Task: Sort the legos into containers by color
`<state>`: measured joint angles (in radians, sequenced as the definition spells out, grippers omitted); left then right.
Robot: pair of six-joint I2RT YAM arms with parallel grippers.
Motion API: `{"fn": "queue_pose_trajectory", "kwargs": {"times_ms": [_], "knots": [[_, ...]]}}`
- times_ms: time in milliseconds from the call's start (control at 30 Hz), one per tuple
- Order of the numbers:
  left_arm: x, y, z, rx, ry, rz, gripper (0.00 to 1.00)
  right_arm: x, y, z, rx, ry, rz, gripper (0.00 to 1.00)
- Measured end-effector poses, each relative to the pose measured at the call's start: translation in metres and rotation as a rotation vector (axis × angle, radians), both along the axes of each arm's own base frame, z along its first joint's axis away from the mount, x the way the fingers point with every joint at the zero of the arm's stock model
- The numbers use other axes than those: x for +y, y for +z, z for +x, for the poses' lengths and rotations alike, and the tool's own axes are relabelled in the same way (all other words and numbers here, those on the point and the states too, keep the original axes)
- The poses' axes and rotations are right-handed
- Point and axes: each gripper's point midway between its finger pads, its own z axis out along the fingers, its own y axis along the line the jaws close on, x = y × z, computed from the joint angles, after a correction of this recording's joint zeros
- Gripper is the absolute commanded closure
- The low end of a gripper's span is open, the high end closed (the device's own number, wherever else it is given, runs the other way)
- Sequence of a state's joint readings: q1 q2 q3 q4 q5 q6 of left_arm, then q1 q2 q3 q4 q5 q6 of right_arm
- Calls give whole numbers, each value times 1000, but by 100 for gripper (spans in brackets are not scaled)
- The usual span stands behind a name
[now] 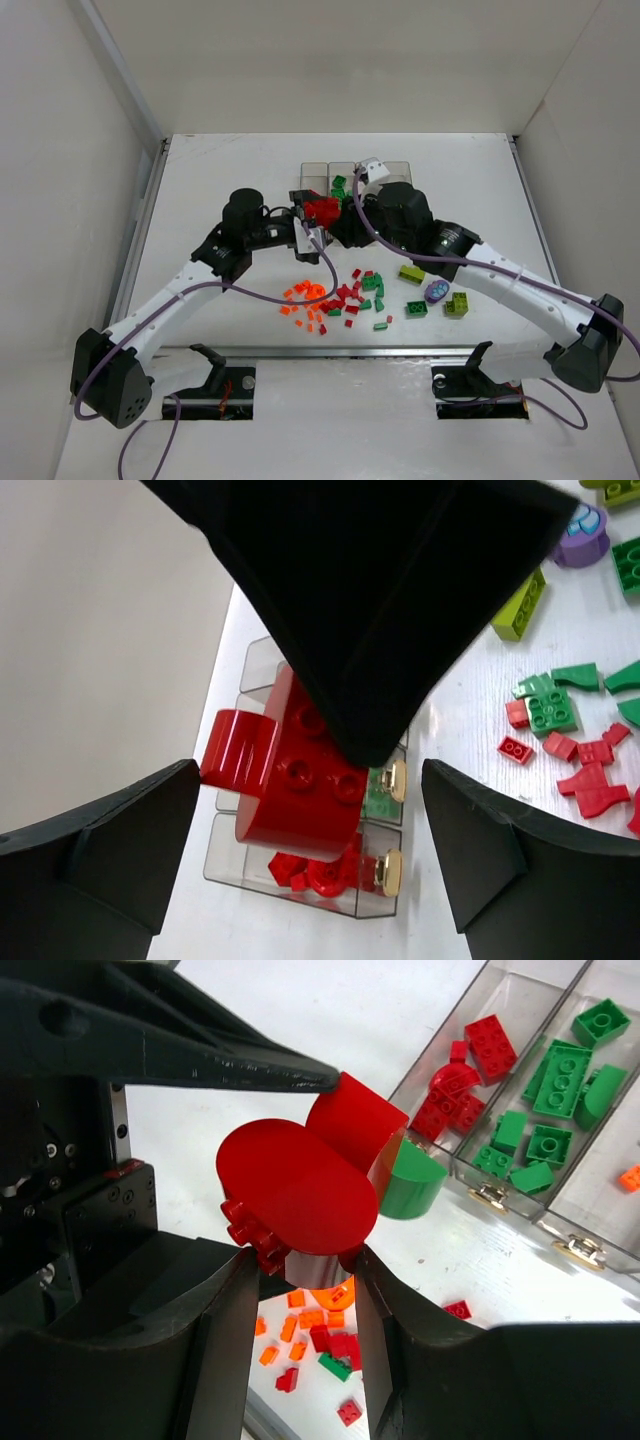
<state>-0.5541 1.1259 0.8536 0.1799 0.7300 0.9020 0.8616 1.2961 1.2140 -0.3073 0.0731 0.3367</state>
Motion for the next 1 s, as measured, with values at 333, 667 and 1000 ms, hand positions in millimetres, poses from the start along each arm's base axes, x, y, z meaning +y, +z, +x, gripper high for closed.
{"fn": "queue_pose_trajectory", "kwargs": {"times_ms": [333,667,1000], "knots": [[0,-11,-5,11,-16,40,25,-10,10,-3,-18,-28,17,100],[2,-11,-2,22,10,36,59,-4,-14,-8,57,8,-23,100],[-3,-9,-5,17,-9,30,16,-4,-12,-7,54,4,-14,100]]}}
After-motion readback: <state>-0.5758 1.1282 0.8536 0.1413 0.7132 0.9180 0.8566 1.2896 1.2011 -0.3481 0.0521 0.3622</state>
